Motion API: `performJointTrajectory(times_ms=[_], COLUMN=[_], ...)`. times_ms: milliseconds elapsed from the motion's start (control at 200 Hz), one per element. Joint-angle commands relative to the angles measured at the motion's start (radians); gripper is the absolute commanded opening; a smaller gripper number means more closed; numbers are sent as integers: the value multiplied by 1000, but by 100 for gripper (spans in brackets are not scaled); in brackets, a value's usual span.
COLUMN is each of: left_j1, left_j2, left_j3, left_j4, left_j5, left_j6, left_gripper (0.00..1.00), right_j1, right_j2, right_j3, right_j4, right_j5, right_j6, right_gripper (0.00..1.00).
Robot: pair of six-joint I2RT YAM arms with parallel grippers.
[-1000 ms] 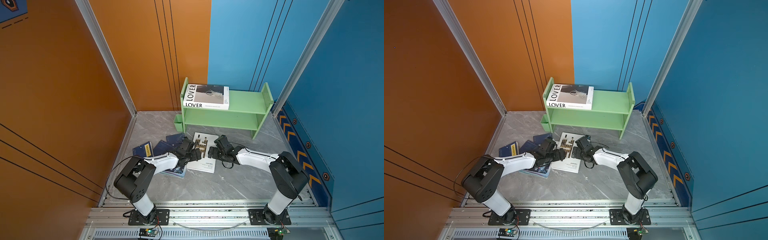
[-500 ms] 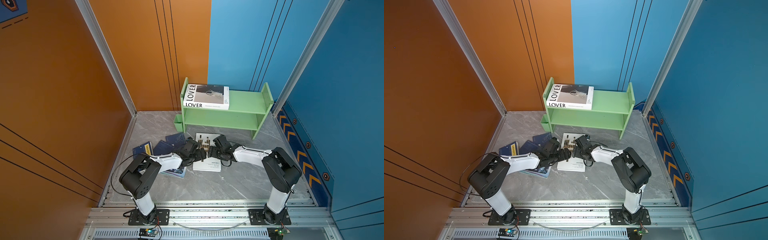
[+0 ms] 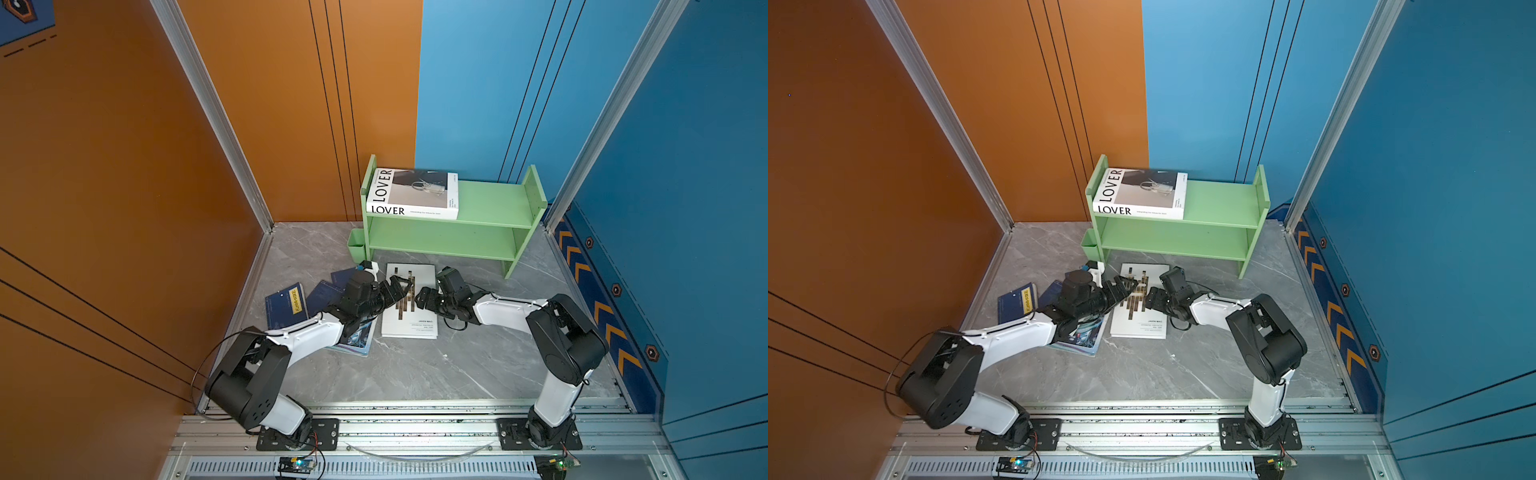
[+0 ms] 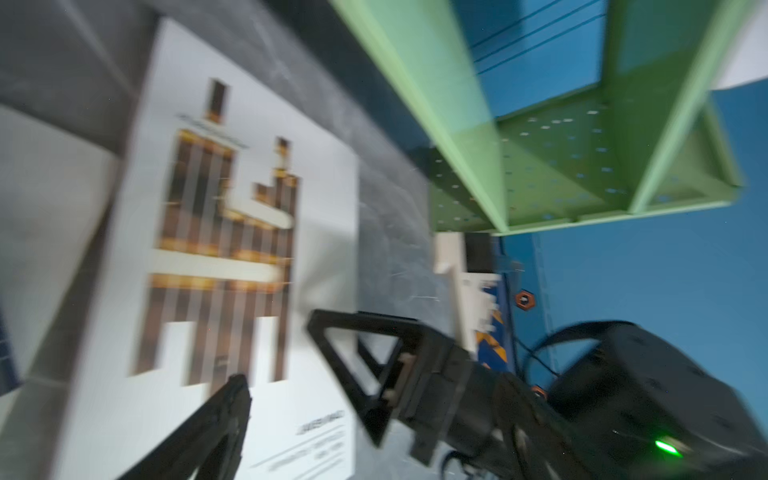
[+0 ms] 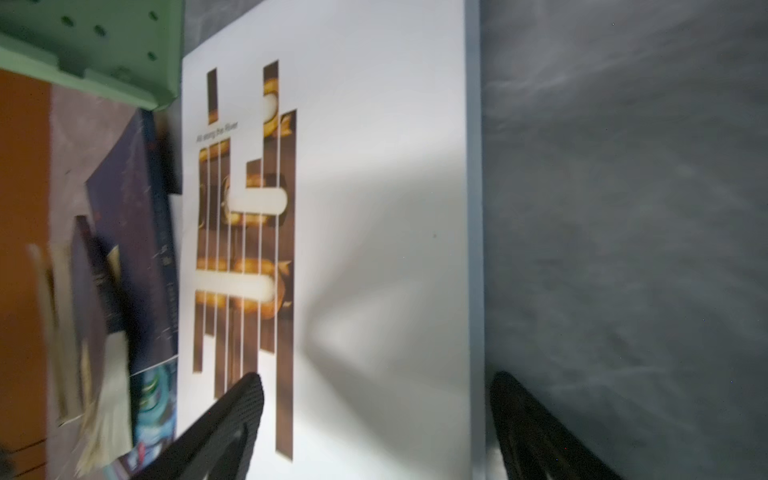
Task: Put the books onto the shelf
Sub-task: 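Grip the white striped book's edges with the left and right grippers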
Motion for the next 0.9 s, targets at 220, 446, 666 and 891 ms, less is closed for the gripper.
performJointTrajectory(times_ms=[220, 446, 666, 891], left_j1=[55, 124, 132, 88], left_j2=[-236, -219, -35, 102], left_j3=[-62, -116, -83, -23], left_j4=[-398, -529, -434, -379], left_j5=[-162, -211, -132, -121], left_j6=[121, 227, 258, 248], left_gripper=[95, 95, 92, 91], right_j1=[60, 70, 92, 142], right_j2=[72, 63, 73, 99], right_j3=[63, 85, 136, 163], right_j4=[-29, -148, -247, -294], right_j5=[-43, 77, 168, 207], right_j6=[17, 7, -19, -20], right_gripper=[88, 87, 85, 76])
